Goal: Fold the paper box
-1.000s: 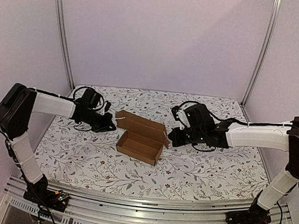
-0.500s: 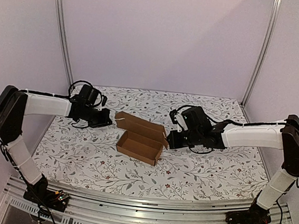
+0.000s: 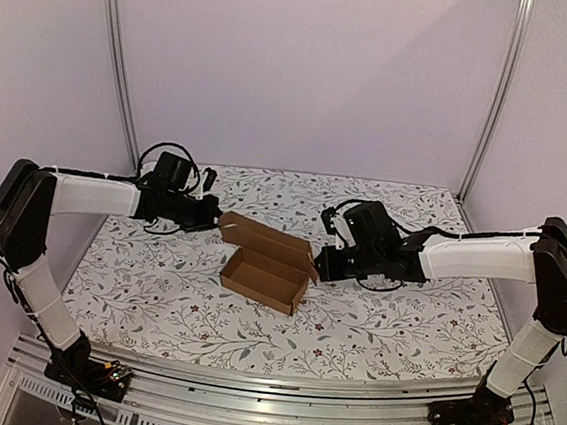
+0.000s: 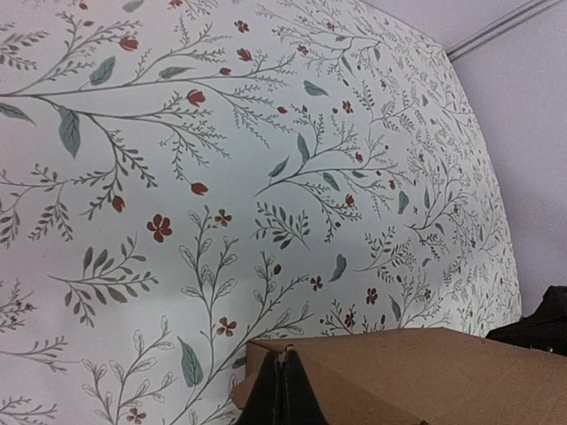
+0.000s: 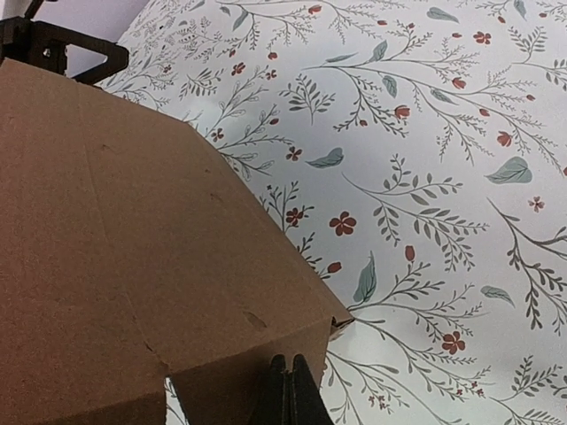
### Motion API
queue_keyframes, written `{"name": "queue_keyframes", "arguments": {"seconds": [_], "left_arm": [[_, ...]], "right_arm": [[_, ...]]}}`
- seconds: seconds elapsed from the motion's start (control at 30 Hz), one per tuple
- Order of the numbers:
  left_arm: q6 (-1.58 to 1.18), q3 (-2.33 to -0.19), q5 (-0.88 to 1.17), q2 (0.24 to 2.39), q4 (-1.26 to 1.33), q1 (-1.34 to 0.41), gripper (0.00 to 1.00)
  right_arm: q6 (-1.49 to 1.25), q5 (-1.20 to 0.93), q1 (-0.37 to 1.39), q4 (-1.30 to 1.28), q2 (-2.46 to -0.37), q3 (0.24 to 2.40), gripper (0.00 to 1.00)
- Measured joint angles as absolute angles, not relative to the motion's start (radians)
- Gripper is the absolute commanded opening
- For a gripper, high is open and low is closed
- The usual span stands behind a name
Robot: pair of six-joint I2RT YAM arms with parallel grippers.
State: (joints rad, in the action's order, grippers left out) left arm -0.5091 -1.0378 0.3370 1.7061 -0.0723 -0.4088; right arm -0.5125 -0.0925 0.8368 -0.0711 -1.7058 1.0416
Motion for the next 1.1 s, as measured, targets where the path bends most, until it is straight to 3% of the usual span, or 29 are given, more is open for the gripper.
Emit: {"name": "queue_keyframes", "arguments": {"seconds": [0.93, 1.1], "left_arm": [[-0.555, -0.875, 0.358, 1.610, -0.091, -0.496, 0.00], [-0.590, -0.810, 0.335, 1.527, -0.118, -0.514, 0.00]], "right_arm": [[-0.559, -0.039, 0.849, -0.092, -1.734, 1.076, 0.01], [-0.510, 0.010, 0.843, -0.156, -1.676, 1.073, 0.33]]}}
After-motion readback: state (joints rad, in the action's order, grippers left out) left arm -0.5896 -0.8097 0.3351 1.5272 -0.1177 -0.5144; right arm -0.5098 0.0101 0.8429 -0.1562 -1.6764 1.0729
